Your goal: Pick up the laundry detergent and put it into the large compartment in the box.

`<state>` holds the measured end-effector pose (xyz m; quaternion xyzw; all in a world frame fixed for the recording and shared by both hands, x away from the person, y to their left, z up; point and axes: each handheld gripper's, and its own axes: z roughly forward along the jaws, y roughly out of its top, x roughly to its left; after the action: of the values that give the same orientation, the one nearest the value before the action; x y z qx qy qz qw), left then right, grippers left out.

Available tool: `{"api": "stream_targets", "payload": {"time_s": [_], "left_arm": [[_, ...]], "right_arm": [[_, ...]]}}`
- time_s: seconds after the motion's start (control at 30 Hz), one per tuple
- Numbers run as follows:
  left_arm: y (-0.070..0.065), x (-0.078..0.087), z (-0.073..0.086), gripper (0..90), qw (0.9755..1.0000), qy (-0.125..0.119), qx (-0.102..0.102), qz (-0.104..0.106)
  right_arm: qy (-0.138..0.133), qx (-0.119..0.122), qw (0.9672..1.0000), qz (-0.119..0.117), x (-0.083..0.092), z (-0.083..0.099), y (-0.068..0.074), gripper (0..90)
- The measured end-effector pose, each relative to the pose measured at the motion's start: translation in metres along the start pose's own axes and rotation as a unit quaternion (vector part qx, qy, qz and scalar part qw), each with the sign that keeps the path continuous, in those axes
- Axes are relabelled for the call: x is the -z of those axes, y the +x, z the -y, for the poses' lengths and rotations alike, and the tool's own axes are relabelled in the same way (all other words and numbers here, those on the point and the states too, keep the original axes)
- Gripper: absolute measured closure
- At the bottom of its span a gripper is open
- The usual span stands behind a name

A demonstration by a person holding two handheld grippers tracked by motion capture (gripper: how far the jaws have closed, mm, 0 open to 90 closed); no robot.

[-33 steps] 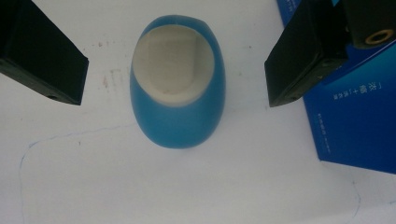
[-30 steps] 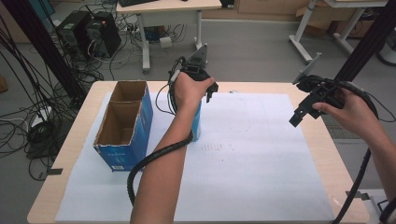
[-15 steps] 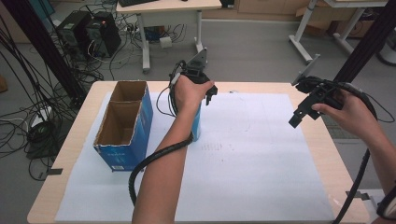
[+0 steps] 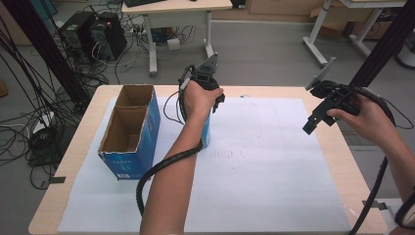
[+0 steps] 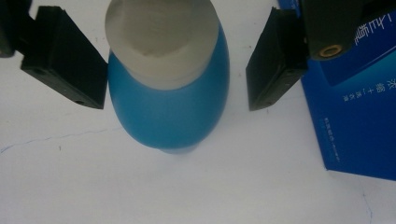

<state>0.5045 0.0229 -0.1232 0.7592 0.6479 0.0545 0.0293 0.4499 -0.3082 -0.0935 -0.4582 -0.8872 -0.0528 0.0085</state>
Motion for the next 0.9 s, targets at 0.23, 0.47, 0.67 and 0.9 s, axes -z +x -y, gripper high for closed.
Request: {"api": "stream_targets", "payload": {"time_s": [0.23,0.47,0.67,0.9], "left_arm": [[0.0001,-0.0006,0.0001,37.4,1.0,-0.002,-0.001,0.003],[-0.0004,-0.0006,0.0027,38.0,1.0,-0.008,0.004,0.004],[-0.0002,-0.0003,0.0063,38.1,0.9999,-0.014,0.003,0.003],[0.0003,-0.0001,0.0082,38.3,0.9998,-0.018,0.0,0.004]], "right_arm": [[0.0,0.001,1.0,0.001,0.0002,0.0002,0.0005,4.5],[-0.001,0.0,1.0,0.001,0.0007,0.0009,0.0006,4.5],[0.003,-0.001,1.0,0.003,0.0,0.0005,0.0011,4.5],[0.002,-0.003,1.0,0.001,0.0019,0.0026,0.0008,4.5]]}}
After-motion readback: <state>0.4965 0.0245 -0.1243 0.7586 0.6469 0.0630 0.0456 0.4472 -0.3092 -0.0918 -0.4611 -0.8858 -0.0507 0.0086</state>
